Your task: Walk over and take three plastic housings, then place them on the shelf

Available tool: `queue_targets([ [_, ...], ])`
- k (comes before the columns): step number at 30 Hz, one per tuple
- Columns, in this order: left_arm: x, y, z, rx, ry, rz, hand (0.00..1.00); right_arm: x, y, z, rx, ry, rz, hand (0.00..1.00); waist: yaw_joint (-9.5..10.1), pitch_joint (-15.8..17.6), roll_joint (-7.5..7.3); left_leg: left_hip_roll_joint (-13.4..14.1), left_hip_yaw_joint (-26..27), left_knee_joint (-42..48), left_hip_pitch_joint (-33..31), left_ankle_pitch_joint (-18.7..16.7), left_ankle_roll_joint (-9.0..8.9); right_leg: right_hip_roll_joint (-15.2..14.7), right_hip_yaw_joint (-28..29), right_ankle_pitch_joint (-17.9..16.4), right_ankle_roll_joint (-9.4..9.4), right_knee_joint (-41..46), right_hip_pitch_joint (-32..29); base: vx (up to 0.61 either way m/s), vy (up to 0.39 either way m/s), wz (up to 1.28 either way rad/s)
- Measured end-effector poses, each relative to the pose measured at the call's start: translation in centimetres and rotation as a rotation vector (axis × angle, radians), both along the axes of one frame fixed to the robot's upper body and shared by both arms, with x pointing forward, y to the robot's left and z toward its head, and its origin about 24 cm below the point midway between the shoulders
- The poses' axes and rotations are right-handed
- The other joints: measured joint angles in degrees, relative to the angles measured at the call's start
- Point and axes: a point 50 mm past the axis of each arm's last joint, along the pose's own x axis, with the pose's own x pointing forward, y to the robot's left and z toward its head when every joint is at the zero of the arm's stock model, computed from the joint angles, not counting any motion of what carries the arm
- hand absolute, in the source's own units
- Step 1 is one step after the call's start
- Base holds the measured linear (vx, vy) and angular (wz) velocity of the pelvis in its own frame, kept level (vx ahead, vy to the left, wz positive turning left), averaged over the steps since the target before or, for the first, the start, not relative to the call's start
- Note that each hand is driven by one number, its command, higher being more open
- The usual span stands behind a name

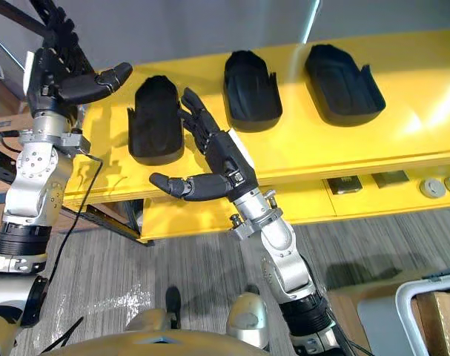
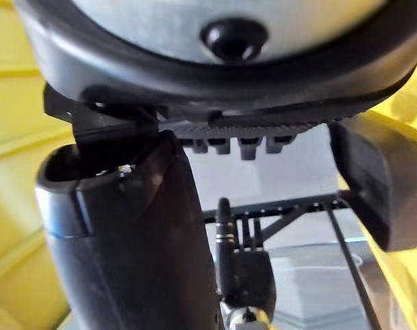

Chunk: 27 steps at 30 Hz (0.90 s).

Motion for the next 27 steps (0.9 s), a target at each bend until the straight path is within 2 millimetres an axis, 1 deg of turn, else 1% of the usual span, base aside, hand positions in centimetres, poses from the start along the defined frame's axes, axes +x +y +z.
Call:
queue_targets([
  [1,-0.4,0.8,-0.2,0.014,-0.011,0.058,1.0,0.0,-0.1,0.1,-0.013,-0.019,-0.031,1.0,0.09,-0.7,0.22,0.0,0.0,-0.3,0.3,0.0,0.0,0.1,-0.1,0.1,0.02,-0.3,0.3,0.0,0.0,0.0],
  [2,-0.5,1.2,-0.3,0.017,-0.015,0.084,1.0,0.0,-0.1,0.1,-0.023,-0.025,-0.046,1.0,0.12,-0.9,0.32,0.1,0.0,-0.6,0.6,0.0,0.01,0.1,-0.1,0.2,0.11,-0.5,0.6,0.0,0.0,0.0],
  [3,-1.0,2.0,-0.7,-0.002,-0.029,0.119,1.0,0.1,-0.2,0.0,-0.039,-0.03,-0.077,1.0,0.14,-1.3,0.38,0.1,0.0,-0.7,1.0,0.0,0.01,0.2,-0.3,0.5,0.24,-1.2,1.4,0.0,0.0,0.0],
  [4,-1.7,2.6,-1.1,-0.021,-0.052,0.14,1.0,0.1,-0.3,0.0,-0.034,-0.025,-0.093,1.0,0.15,-1.8,0.34,0.2,-0.1,-0.7,1.0,0.0,0.01,0.3,-0.5,0.7,0.21,-1.8,1.8,0.0,0.012,0.04],
  [5,-2.3,2.8,-1.1,-0.032,-0.071,0.145,1.0,0.2,-0.3,0.0,-0.03,-0.024,-0.103,1.0,0.15,-1.9,0.31,0.2,-0.2,-0.7,1.0,0.0,0.01,0.4,-0.6,0.9,0.24,-2.2,2.1,0.0,0.011,0.07],
  [6,-3.7,2.8,-1.3,-0.055,-0.12,0.145,1.0,0.2,-0.4,-0.1,-0.039,-0.028,-0.131,1.0,0.22,-2.3,0.16,0.2,-0.5,-0.7,0.8,0.0,0.05,0.4,-0.9,1.4,0.26,-2.9,2.2,0.02,0.013,0.1],
  [7,-5.2,2.0,-1.5,-0.086,-0.173,0.125,1.0,0.3,-0.7,-0.1,-0.051,-0.032,-0.162,1.0,0.69,-2.5,-0.03,0.1,-0.7,-0.7,1.0,0.1,0.08,0.4,-1.2,1.7,0.43,-3.7,2.9,0.02,0.014,0.1],
  [8,-5.9,1.5,-1.7,-0.107,-0.198,0.107,1.0,0.3,-0.8,-0.1,-0.055,-0.033,-0.178,1.0,1.07,-2.6,-0.14,0.1,-0.8,-0.7,1.1,0.1,0.07,0.4,-1.3,1.8,0.5,-4.1,3.3,0.02,0.015,0.1],
  [10,-8.9,-1.1,-3.0,-0.224,-0.262,-0.018,1.0,0.4,-1.0,-0.2,-0.074,-0.047,-0.248,1.0,1.98,-2.9,-0.58,0.0,-1.9,-0.9,1.7,0.0,0.09,0.4,-2.6,2.2,0.63,-5.6,5.3,0.02,0.009,0.22],
  [11,-9.5,-1.8,-3.3,-0.244,-0.267,-0.045,1.0,0.5,-1.1,-0.2,-0.066,-0.041,-0.259,1.0,2.12,-3.1,-0.73,0.0,-2.3,-1.0,1.7,0.1,0.1,0.4,-3.1,2.2,0.65,-6.0,5.8,0.01,-0.002,0.27],
  [12,-10.2,-3.0,-3.9,-0.271,-0.26,-0.09,1.0,0.5,-1.0,-0.4,-0.071,-0.04,-0.276,1.0,2.66,-3.4,-0.95,0.0,-2.6,-1.0,1.7,0.1,0.1,0.5,-3.4,2.3,0.65,-6.2,6.3,-0.01,-0.014,0.24],
  [13,-10.9,-4.8,-4.9,-0.315,-0.226,-0.16,1.0,0.7,-0.8,-0.8,-0.103,-0.039,-0.299,1.0,3.3,-4.2,-1.09,0.0,-3.0,-1.4,1.7,0.1,0.19,0.5,-4.1,2.3,0.66,-6.6,6.8,-0.02,-0.017,0.23],
  [16,-11.3,-6.3,-6.2,-0.33,-0.166,-0.214,1.0,0.9,-0.2,-1.8,-0.159,-0.023,-0.293,1.0,3.48,-5.1,-1.05,0.0,-3.4,-2.2,1.8,0.4,0.4,0.5,-4.8,2.5,0.86,-7.3,7.3,-0.02,-0.008,0.16],
  [17,-11.4,-6.6,-6.6,-0.337,-0.15,-0.225,1.0,1.0,0.1,-2.5,-0.194,-0.008,-0.287,1.0,3.59,-5.3,-1.11,0.0,-3.6,-2.8,1.7,0.7,0.51,0.6,-5.3,2.9,0.92,-8.0,7.6,-0.02,-0.004,0.09],
  [20,-11.6,-6.9,-6.9,-0.337,-0.143,-0.247,1.0,1.2,0.1,-3.3,-0.221,0.019,-0.3,1.0,3.93,-5.4,-1.12,0.0,-4.0,-3.4,1.7,1.2,0.5,0.8,-5.9,3.6,1.01,-9.0,8.1,0.0,-0.003,0.1],
  [22,-11.5,-7.0,-7.1,-0.331,-0.132,-0.26,1.0,1.4,0.1,-4.0,-0.256,0.032,-0.327,1.0,4.83,-5.4,-1.22,-0.1,-4.3,-3.4,1.6,1.3,0.48,0.8,-6.1,3.7,1.04,-9.1,8.2,0.01,-0.005,0.07],
  [23,-11.5,-7.0,-7.2,-0.331,-0.128,-0.259,1.0,1.5,0.1,-4.1,-0.267,0.033,-0.328,1.0,4.9,-5.4,-1.26,-0.1,-4.5,-3.4,1.5,1.3,0.47,0.7,-6.2,3.7,1.04,-9.1,8.3,0.01,-0.011,0.11],
  [25,-11.3,-7.2,-7.8,-0.332,-0.101,-0.264,1.0,2.1,0.5,-4.5,-0.362,0.0,-0.349,1.0,4.99,-5.7,-1.62,-0.1,-5.3,-3.4,0.9,1.6,0.49,0.7,-7.1,3.7,1.01,-9.2,8.3,0.0,-0.014,0.19],
  [26,-11.3,-7.2,-7.9,-0.332,-0.095,-0.269,1.0,2.2,0.5,-4.6,-0.38,-0.006,-0.353,1.0,5.04,-5.7,-1.75,-0.1,-5.6,-3.4,0.7,1.7,0.47,0.7,-7.3,3.7,1.0,-9.3,8.3,0.0,-0.014,0.16],
  [27,-11.3,-7.4,-8.2,-0.332,-0.079,-0.276,1.0,2.3,0.6,-4.8,-0.412,-0.016,-0.36,1.0,5.48,-5.8,-1.97,-0.1,-5.7,-3.4,0.7,1.7,0.48,0.7,-7.3,3.7,1.0,-9.3,8.3,0.0,-0.012,0.07],
])
